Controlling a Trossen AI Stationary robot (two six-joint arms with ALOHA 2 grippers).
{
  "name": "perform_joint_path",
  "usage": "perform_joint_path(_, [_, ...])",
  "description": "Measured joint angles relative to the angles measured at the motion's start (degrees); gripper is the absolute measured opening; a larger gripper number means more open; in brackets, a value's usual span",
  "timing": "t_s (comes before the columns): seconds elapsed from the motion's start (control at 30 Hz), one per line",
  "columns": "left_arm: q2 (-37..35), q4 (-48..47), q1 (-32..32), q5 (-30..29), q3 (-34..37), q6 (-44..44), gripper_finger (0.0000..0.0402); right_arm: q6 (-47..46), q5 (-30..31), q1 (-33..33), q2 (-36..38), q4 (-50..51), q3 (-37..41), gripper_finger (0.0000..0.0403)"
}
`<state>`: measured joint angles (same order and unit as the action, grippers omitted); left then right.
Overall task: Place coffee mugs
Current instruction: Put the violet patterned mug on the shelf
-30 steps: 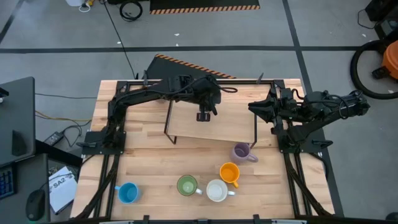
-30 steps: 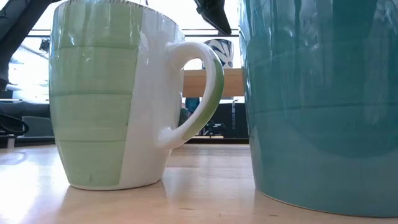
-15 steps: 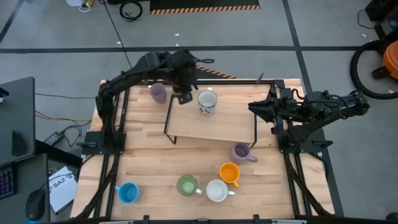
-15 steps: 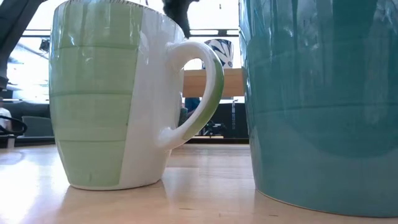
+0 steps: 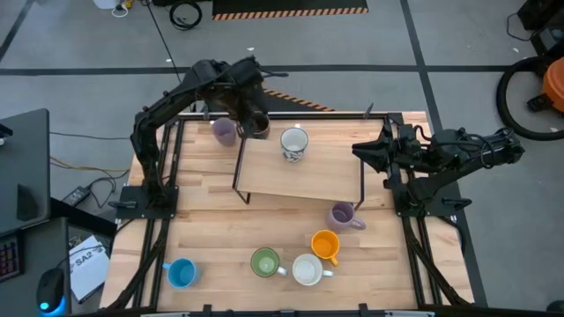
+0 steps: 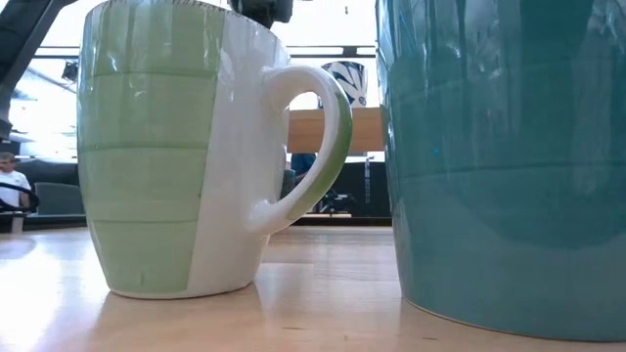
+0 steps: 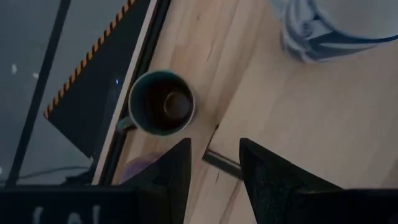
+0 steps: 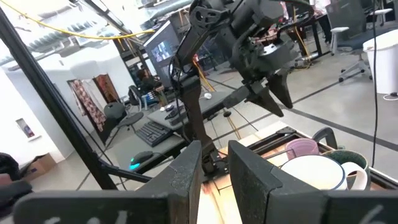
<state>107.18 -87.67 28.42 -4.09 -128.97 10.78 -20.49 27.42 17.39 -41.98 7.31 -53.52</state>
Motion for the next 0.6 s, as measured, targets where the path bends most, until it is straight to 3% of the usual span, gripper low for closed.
perform_joint_path(0.2, [-0.59, -0.78, 5.26, 1.35, 4.72, 1.73, 0.0141, 0.07, 0.59, 0.00, 0.00, -0.02, 0.00, 0.0086])
perform_joint_path(0.6, [-12.70, 16.48, 11.90, 1.61, 38.45, 7.88, 0.0141, 0.07, 4.20, 0.00, 0.00, -0.44, 0.00, 0.0086])
